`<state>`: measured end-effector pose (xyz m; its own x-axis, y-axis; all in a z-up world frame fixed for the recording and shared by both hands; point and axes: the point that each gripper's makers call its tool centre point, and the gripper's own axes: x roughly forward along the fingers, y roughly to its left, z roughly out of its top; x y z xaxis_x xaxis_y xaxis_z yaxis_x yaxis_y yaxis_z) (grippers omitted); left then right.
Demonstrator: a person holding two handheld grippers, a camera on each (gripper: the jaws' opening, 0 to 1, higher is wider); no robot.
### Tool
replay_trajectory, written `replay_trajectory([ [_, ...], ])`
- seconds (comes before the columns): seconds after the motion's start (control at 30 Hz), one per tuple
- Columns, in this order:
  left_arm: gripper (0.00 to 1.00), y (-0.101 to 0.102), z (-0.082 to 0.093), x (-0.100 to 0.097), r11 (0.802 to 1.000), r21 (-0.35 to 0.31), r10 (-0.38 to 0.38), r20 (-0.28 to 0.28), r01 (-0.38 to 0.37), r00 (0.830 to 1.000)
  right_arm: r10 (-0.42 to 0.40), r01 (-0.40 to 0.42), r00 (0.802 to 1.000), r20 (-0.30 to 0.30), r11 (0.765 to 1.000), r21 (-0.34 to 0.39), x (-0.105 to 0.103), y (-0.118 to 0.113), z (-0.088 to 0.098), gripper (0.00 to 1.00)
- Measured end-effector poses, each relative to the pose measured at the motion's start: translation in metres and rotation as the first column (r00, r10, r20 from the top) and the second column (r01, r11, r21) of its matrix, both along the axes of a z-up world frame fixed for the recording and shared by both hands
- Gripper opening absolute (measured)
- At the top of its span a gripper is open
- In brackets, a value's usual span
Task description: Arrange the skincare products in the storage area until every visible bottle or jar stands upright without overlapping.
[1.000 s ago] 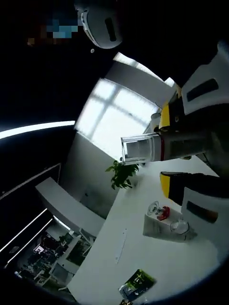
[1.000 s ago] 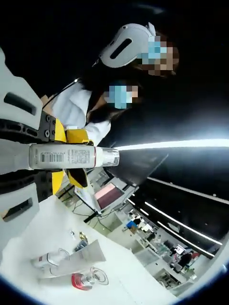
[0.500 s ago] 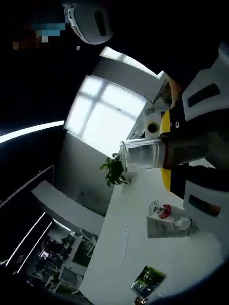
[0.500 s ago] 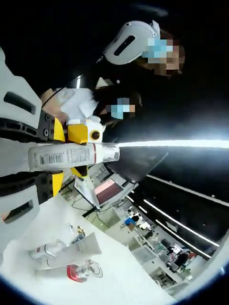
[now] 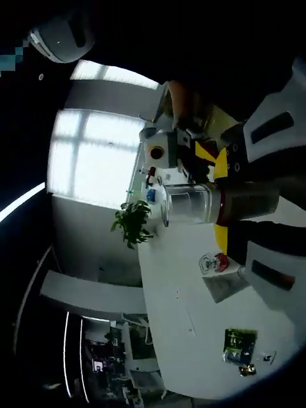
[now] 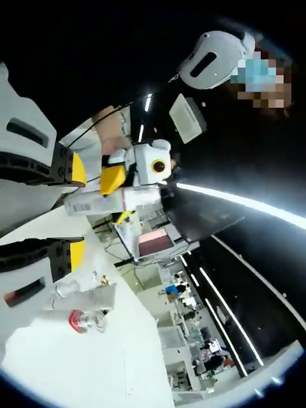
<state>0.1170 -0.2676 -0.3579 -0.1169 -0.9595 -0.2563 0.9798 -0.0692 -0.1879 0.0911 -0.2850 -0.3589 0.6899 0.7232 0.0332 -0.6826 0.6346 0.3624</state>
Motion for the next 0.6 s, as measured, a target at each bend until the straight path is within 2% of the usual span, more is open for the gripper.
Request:
replay_trajectory([
  [0.07,0.17,-0.002,-0.006,-0.005,1.000,0.021,-0.023,0.021,0.022,1.000,0.001,-0.001,0.999,0.040,1.000,0.007,0.003,0.001,0.017,0.31],
  [0.1,0.17,-0.004,-0.010,-0.010,0.998,0.036,-0.044,0.036,0.043,0.998,0.005,-0.005,0.999,0.047,1.000,0.004,0.003,0.002,0.019,0.32],
  [0.17,0.17,-0.007,-0.014,-0.018,0.996,0.057,-0.072,0.063,0.068,0.995,0.038,-0.035,0.997,0.072,0.999,-0.035,0.006,0.012,0.026,0.33],
  [0.27,0.17,-0.012,-0.017,-0.030,0.992,0.085,-0.099,0.101,0.091,0.990,0.119,-0.112,0.991,0.062,0.988,-0.110,0.005,0.028,0.018,0.34],
  [0.33,0.17,-0.014,-0.016,-0.035,0.991,0.088,-0.110,0.103,0.102,0.988,0.164,-0.155,0.985,0.047,0.976,-0.151,0.003,0.035,0.012,0.33],
  [0.47,0.17,-0.013,-0.012,-0.036,0.991,0.081,-0.116,0.102,0.108,0.988,0.192,-0.183,0.980,0.048,0.972,-0.150,0.004,0.041,0.014,0.28],
  [0.53,0.17,-0.011,-0.012,-0.034,0.991,0.082,-0.111,0.100,0.103,0.989,0.207,-0.193,0.976,0.064,0.965,-0.181,0.004,0.041,0.014,0.19],
  [0.6,0.17,-0.011,-0.012,-0.034,0.991,0.082,-0.111,0.095,0.104,0.989,0.222,-0.209,0.974,0.051,0.959,-0.191,0.003,0.041,0.013,0.17],
])
